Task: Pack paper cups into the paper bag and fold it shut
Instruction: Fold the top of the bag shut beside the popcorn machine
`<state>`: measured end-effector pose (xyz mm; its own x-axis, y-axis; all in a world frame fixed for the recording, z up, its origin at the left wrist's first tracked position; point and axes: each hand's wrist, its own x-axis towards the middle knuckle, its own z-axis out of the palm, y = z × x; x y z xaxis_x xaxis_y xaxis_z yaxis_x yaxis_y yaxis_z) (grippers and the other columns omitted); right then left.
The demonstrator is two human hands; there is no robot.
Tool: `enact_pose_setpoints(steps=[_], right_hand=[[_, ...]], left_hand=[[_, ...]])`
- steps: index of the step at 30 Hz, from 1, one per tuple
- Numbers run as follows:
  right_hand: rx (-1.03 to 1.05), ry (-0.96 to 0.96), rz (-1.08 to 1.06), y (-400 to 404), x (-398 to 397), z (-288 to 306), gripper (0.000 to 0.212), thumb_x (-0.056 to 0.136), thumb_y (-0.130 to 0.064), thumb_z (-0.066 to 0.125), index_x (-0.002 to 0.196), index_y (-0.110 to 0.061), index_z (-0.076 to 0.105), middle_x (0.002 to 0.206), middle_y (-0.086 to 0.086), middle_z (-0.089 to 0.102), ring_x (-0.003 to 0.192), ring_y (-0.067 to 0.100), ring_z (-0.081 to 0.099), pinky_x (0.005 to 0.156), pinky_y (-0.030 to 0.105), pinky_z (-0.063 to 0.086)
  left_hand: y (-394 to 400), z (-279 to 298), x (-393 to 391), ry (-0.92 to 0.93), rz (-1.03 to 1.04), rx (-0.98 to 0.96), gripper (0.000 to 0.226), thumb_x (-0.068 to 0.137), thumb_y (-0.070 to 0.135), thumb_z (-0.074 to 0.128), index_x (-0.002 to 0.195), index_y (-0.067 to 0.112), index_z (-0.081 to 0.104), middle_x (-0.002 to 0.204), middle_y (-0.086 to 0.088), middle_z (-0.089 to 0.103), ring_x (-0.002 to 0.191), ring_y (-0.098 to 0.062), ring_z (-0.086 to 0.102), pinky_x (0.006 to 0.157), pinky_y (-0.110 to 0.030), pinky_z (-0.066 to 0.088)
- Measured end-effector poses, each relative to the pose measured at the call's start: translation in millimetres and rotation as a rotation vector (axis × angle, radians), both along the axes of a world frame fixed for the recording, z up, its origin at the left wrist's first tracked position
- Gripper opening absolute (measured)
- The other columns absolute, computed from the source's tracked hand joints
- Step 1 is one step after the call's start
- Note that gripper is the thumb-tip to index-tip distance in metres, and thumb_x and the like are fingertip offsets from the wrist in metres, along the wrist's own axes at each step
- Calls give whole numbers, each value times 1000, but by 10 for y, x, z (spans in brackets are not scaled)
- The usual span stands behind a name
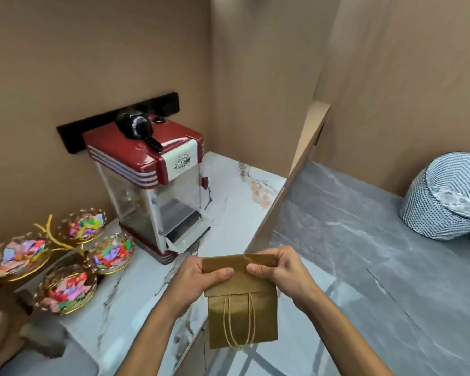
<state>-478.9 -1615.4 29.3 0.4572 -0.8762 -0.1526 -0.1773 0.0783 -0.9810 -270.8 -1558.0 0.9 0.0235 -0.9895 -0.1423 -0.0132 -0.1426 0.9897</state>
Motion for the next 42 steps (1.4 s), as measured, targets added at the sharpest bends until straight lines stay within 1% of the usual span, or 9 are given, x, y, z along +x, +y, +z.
enact_pose_setpoints(steps=[11, 16, 19, 23, 26, 33, 36, 39, 42], right_hand=[[55, -11, 157, -1938, -334, -100, 19, 85, -6, 73, 102, 2, 72, 92, 12, 78, 87, 25, 76, 73, 26, 61], [124, -68, 229, -2940, -587, -223, 27, 85, -4, 73, 111, -3, 72, 104, 17, 77, 98, 29, 74, 84, 31, 60], [127, -77, 241, -3591, -779, -244, 25, 85, -5, 73, 110, -3, 73, 104, 16, 77, 100, 30, 74, 87, 35, 60], [121, -58, 275, -4437, -1003, -250, 22, 84, -2, 73, 105, 6, 72, 100, 21, 76, 92, 30, 75, 81, 33, 61], [120, -28, 336, -4949, -1017, -236, 20, 86, 1, 71, 104, 9, 71, 101, 23, 75, 89, 27, 74, 80, 33, 62], [89, 87, 528, -5819, -530, -338, 9, 87, 1, 69, 95, 3, 73, 86, 8, 77, 85, 20, 74, 84, 33, 61], [58, 167, 597, -6118, -225, -400, 4, 87, 1, 70, 84, 1, 72, 69, -4, 74, 72, 12, 71, 76, 29, 59], [24, 254, 662, -6370, 97, -456, 24, 88, 0, 69, 71, -16, 71, 62, -11, 73, 65, 3, 69, 65, 17, 54], [-69, 396, 739, -6638, 358, -554, 32, 89, -4, 69, 64, -22, 63, 48, -17, 63, 48, -7, 57, 54, 7, 43]], left_hand=[[-1784, -50, -263, -3, 29, 40, 11, 84, 15, 74, 90, 7, 79, 84, -6, 80, 76, -18, 75, 64, -21, 55], [-2664, -97, -568, 28, 146, 31, 9, 84, 11, 72, 82, 9, 80, 84, -11, 79, 75, -21, 75, 63, -23, 58], [-3228, -127, -810, 19, 219, 27, 13, 78, 20, 76, 83, 9, 80, 86, -14, 79, 76, -24, 74, 68, -27, 59], [-3897, -109, -1113, -1, 275, 29, 38, 65, 44, 83, 85, 12, 81, 85, -12, 79, 75, -22, 75, 67, -25, 58], [-4259, -107, -1209, -57, 346, 64, 32, 74, 41, 82, 87, 12, 80, 84, -10, 80, 74, -21, 75, 68, -28, 57], [-4785, -243, -990, -63, 491, 118, 33, 74, 38, 82, 89, 10, 79, 87, -15, 79, 85, -37, 73, 77, -38, 56], [-4981, -343, -744, -82, 496, 152, 28, 77, 37, 75, 88, 12, 79, 84, -8, 80, 80, -28, 75, 76, -37, 57], [-5174, -466, -452, -78, 463, 170, 18, 85, 31, 70, 77, 18, 79, 75, 0, 78, 72, -15, 73, 69, -27, 53], [-5345, -637, -219, -113, 409, 200, 16, 88, 31, 70, 83, 20, 79, 80, 1, 78, 77, -15, 72, 73, -30, 53]])
